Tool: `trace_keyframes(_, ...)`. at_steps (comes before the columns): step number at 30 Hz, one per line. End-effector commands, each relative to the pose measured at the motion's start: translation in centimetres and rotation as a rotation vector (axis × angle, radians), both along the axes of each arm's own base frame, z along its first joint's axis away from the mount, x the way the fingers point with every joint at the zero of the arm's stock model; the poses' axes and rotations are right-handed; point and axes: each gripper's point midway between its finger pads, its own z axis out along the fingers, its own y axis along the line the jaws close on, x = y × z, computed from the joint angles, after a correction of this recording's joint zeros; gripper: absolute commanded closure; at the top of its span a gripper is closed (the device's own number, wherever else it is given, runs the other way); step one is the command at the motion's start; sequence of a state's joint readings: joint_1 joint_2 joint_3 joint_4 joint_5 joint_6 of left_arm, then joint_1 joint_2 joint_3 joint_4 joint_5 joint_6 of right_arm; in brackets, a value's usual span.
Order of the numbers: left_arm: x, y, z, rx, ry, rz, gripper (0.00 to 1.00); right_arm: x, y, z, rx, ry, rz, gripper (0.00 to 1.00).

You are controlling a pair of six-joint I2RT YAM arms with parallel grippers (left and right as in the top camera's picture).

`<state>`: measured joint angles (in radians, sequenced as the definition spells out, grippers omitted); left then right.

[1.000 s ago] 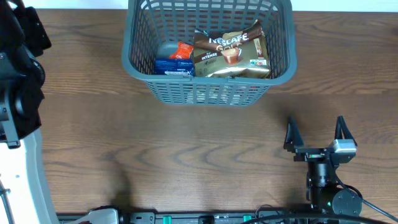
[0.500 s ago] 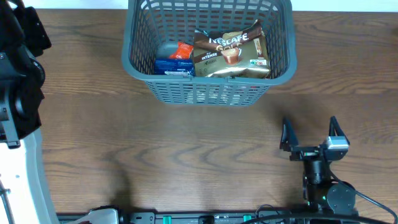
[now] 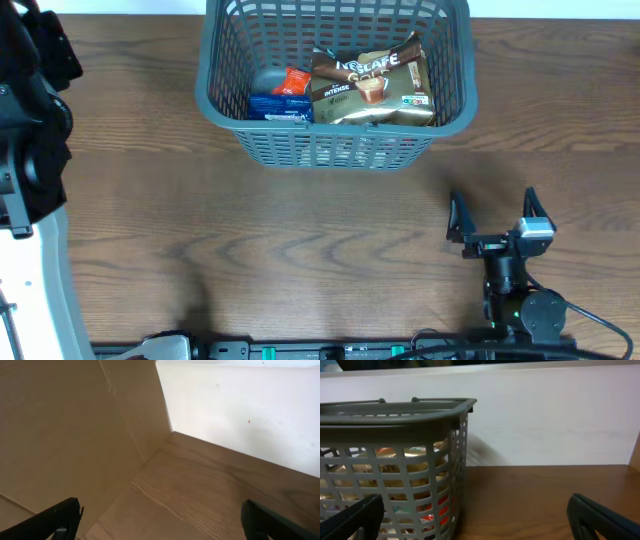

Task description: Pack container

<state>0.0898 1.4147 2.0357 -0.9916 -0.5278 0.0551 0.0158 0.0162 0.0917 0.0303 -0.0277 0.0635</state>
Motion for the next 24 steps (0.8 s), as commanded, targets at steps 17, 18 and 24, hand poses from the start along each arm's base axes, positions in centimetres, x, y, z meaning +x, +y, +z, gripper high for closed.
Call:
trace_keyframes(17, -0.2, 0.3, 0.3, 0.000, -0.009, 0.019, 0.02, 0.5, -0.1, -1.8, 0.009, -0.014, -0.001, 0.01)
trace_keyframes(18, -0.2, 0.3, 0.3, 0.000, -0.009, 0.019, 0.01, 0.5, -0.1, -1.8, 0.009, -0.014, -0.001, 0.01)
trace_keyframes(24, -0.2, 0.3, 0.3, 0.000, -0.009, 0.019, 0.02, 0.5, -0.1, -2.2, 0.009, 0.002, -0.002, 0.01)
